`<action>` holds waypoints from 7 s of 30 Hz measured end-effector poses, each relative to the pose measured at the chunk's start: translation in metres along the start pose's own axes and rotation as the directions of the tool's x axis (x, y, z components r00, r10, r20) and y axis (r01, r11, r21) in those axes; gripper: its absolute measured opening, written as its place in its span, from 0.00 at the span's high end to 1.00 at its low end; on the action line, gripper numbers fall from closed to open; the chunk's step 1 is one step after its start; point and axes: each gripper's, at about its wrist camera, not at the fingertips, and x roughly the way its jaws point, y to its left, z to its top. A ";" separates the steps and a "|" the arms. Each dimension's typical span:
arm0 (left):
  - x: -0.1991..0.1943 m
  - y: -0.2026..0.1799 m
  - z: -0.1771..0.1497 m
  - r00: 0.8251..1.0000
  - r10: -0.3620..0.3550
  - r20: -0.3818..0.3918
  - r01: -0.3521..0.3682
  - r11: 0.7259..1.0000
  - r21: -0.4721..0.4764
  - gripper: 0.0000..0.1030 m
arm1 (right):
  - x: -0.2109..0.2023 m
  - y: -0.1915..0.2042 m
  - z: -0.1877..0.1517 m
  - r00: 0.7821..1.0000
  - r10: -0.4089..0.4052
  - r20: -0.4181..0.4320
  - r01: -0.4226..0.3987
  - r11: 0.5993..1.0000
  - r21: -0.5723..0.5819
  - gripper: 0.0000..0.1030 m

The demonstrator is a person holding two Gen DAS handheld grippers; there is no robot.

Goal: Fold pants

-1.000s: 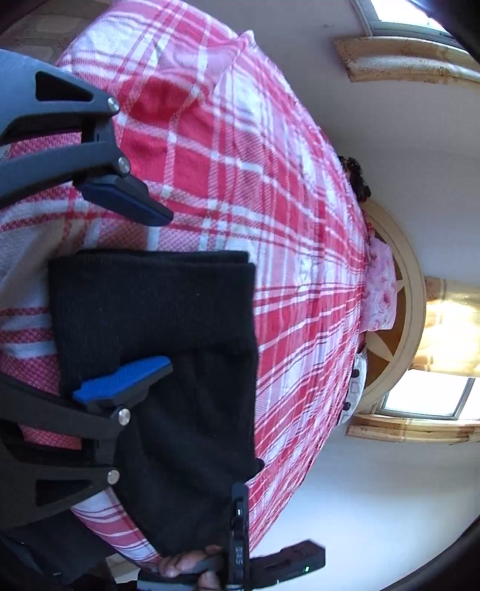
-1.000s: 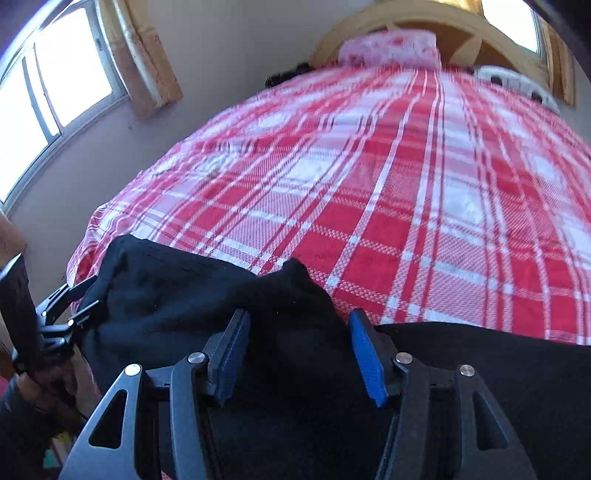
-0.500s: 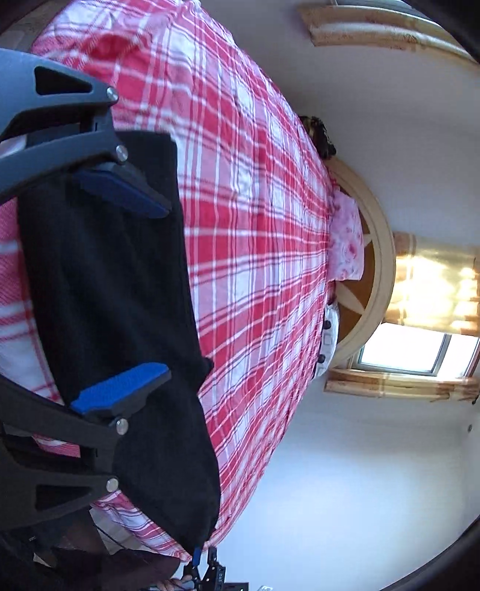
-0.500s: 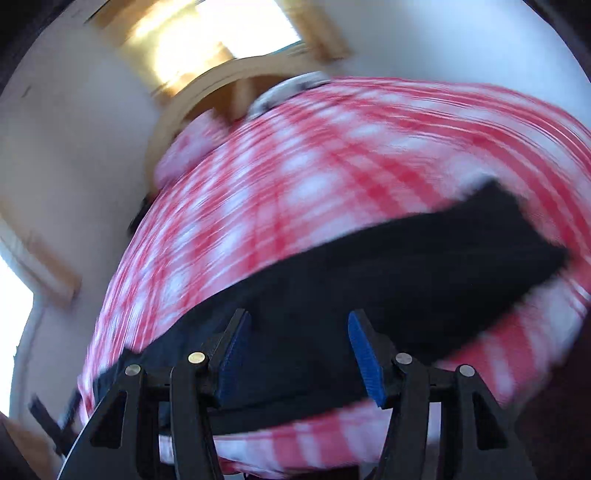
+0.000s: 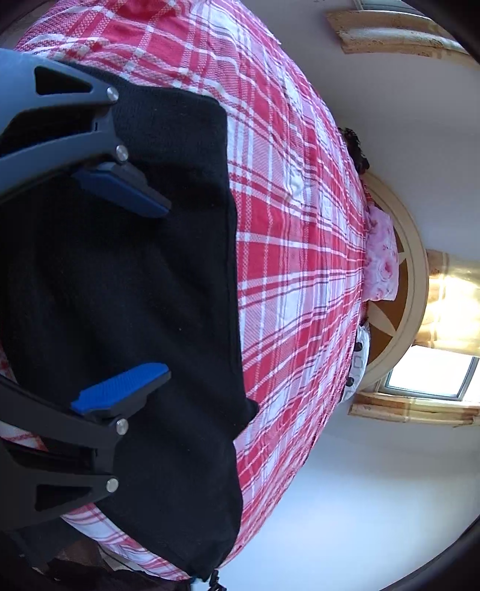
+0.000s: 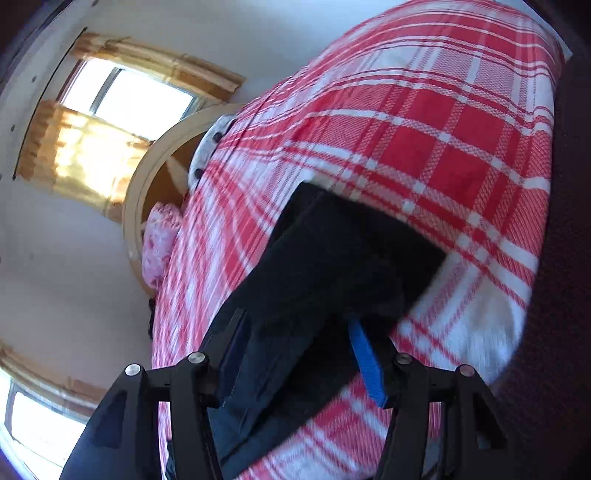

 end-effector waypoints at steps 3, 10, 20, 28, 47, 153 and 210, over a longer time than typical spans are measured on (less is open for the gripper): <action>0.000 0.001 0.000 1.000 -0.003 0.001 0.003 1.000 -0.001 0.18 | 0.008 0.020 0.015 0.999 0.008 0.041 -0.005 0.999 -0.053 0.93; 0.001 0.001 -0.002 1.000 0.003 0.009 -0.003 1.000 0.006 0.17 | -0.043 0.072 0.023 0.948 0.253 0.194 -0.167 0.913 -0.372 0.96; 0.002 -0.001 0.001 1.000 0.001 -0.003 -0.001 1.000 0.014 0.15 | -0.015 -0.036 0.020 0.996 0.065 0.058 -0.057 0.989 -0.139 0.95; -0.027 -0.040 0.002 0.997 -0.029 0.073 0.019 0.991 0.131 0.15 | -0.014 -0.018 0.016 0.991 -0.112 0.079 0.126 0.972 -0.197 0.45; -0.008 -0.133 -0.025 0.973 -0.225 -0.048 0.230 0.941 0.247 0.15 | 0.008 0.178 -0.255 0.989 -0.010 -0.151 -0.139 0.333 -0.933 0.35; -0.056 0.096 -0.039 0.956 0.282 0.077 -0.226 0.880 -0.418 0.26 | 0.274 0.469 -0.590 0.640 -0.342 -0.688 -0.717 0.055 -0.695 0.87; -0.056 0.033 -0.034 0.950 0.287 0.121 -0.252 0.936 -0.245 0.00 | 0.167 0.348 -0.418 0.863 -0.027 -0.504 -0.427 0.495 -0.757 0.50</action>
